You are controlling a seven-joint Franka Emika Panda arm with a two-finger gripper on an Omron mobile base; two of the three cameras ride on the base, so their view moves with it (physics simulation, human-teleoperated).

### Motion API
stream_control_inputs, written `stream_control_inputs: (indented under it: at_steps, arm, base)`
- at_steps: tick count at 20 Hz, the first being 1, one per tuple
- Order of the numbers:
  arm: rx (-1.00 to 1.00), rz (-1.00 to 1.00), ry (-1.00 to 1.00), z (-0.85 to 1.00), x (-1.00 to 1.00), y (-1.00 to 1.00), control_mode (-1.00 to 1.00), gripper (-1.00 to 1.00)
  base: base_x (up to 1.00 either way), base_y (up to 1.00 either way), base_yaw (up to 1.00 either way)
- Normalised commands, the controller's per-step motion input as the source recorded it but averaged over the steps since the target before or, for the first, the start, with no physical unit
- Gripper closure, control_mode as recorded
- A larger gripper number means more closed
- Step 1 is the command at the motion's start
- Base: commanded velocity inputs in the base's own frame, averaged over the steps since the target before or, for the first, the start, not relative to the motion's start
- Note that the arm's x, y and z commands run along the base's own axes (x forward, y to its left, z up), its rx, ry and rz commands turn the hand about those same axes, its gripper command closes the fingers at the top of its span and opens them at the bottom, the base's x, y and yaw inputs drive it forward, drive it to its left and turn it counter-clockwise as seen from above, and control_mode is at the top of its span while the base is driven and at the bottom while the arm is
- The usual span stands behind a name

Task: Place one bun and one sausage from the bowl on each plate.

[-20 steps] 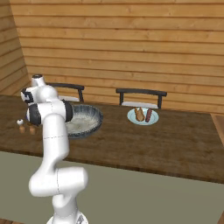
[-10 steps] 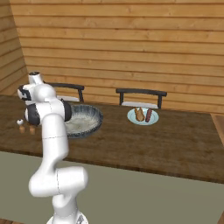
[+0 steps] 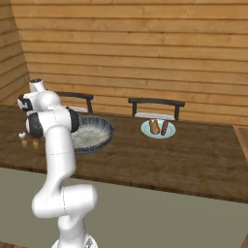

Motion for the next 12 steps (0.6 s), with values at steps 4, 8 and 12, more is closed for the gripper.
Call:
stream_control_inputs:
  at_steps: [4,8,12]
  arm:
    - [0.00,0.00,-0.01,0.53,-0.56,-0.26,-1.00,-1.00]
    - [0.00,0.00,0.00,0.32,-0.97,-0.63,-1.00,-1.00]
    - [0.07,-0.01,-0.06,0.02,-0.95,-0.77,-1.00,-1.00]
  base:
    - [0.00,0.00,0.00]
    - [0.00,0.00,0.00]
    - [0.00,0.00,0.00]
